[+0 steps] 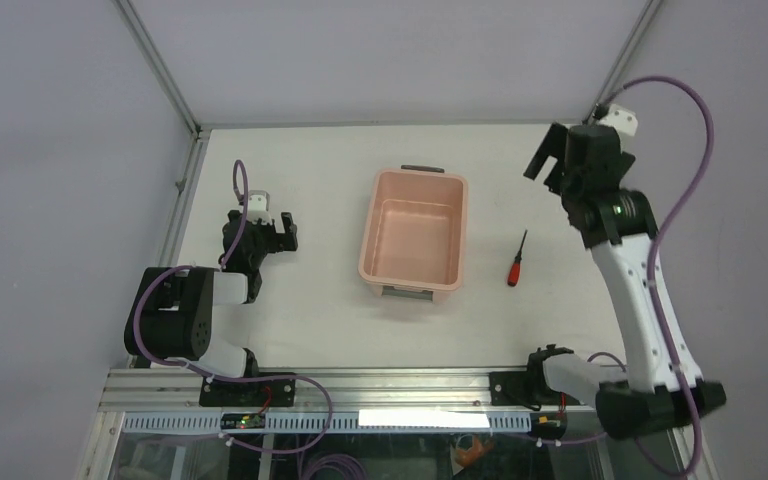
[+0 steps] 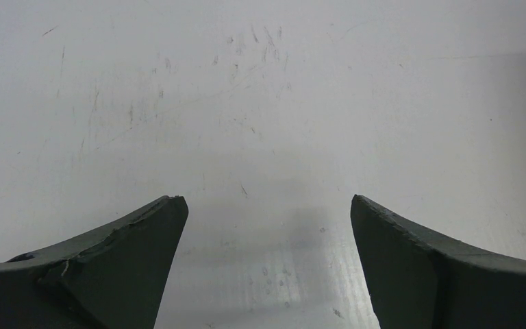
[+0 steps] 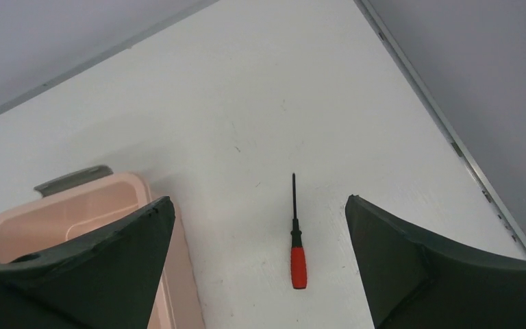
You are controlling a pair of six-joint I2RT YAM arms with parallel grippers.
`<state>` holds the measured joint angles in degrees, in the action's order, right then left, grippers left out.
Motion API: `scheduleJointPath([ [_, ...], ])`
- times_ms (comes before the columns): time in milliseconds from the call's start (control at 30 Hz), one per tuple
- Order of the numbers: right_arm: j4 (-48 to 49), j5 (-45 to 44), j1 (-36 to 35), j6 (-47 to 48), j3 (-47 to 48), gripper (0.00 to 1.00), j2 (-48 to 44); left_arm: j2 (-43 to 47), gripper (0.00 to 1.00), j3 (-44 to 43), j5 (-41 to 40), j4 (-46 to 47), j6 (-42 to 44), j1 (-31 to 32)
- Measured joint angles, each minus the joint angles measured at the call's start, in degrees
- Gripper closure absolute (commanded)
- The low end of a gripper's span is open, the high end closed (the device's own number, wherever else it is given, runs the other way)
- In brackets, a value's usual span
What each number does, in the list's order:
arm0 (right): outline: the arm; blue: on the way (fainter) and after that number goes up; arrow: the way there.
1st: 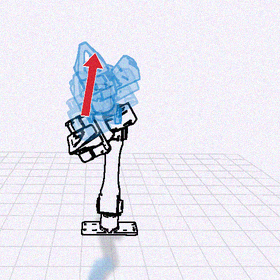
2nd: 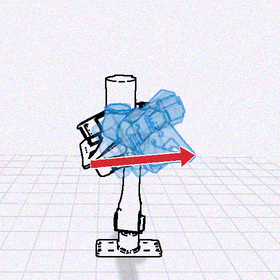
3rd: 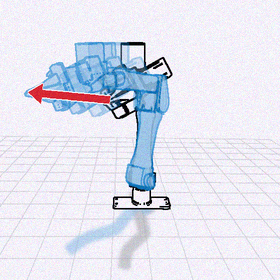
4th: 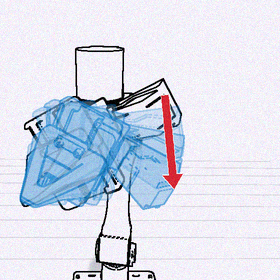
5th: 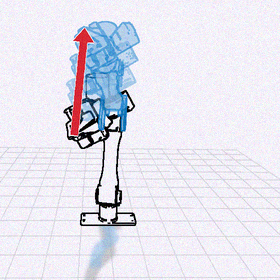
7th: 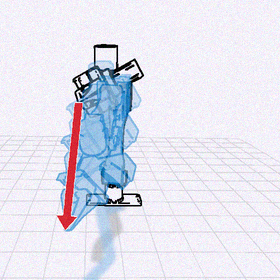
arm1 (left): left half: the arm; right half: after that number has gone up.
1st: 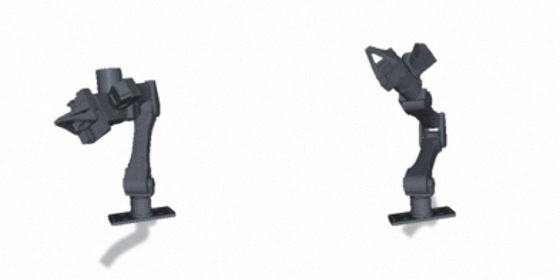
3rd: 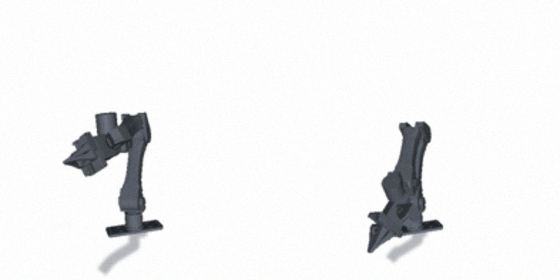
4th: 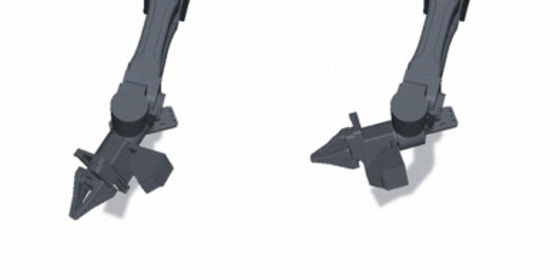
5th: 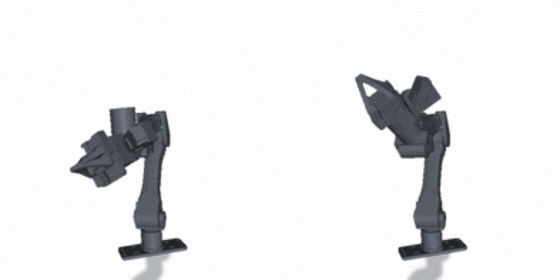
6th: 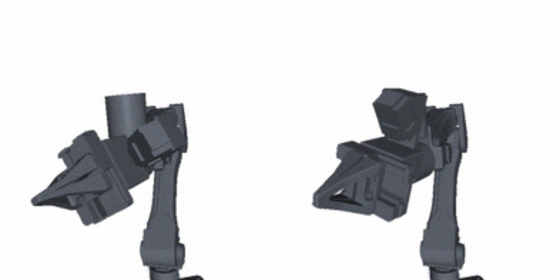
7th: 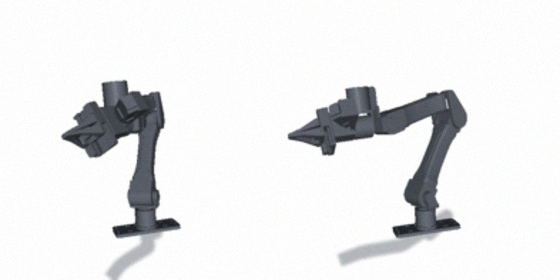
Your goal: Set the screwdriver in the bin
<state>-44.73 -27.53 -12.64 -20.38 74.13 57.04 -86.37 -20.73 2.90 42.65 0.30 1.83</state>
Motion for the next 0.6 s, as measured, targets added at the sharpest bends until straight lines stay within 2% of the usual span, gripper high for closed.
scheduleJointPath([
  [100, -4.72, 3.28, 3.72, 0.20, 9.97, 0.02, 13.38, 0.00, 0.01, 0.00, 0.00, 0.00, 0.02, 0.00],
  [167, -6.86, 7.58, 6.32, 0.52, 10.27, 0.06, 20.09, 0.00, 0.01, 0.00, 0.00, 0.00, 0.00, 0.00],
  [300, -8.55, 15.93, 9.81, 0.85, 3.26, 0.11, 30.67, 0.00, 0.01, 0.00, 0.00, 0.00, 0.00, 0.00],
  [500, -6.40, 21.70, 10.21, 0.81, -8.46, 0.16, 39.43, 0.00, 0.01, 0.00, 0.00, 0.02, 0.00, 0.00],
  [533, -5.79, 22.10, 10.19, 0.81, -9.84, 0.19, 40.26, 0.00, 0.01, 0.00, 0.00, 0.00, 0.00, 0.00],
  [600, -4.31, 22.69, 10.16, 0.79, -12.48, 0.34, 42.21, 0.00, 0.01, 0.00, 0.00, 0.00, 0.00, 0.00],
])
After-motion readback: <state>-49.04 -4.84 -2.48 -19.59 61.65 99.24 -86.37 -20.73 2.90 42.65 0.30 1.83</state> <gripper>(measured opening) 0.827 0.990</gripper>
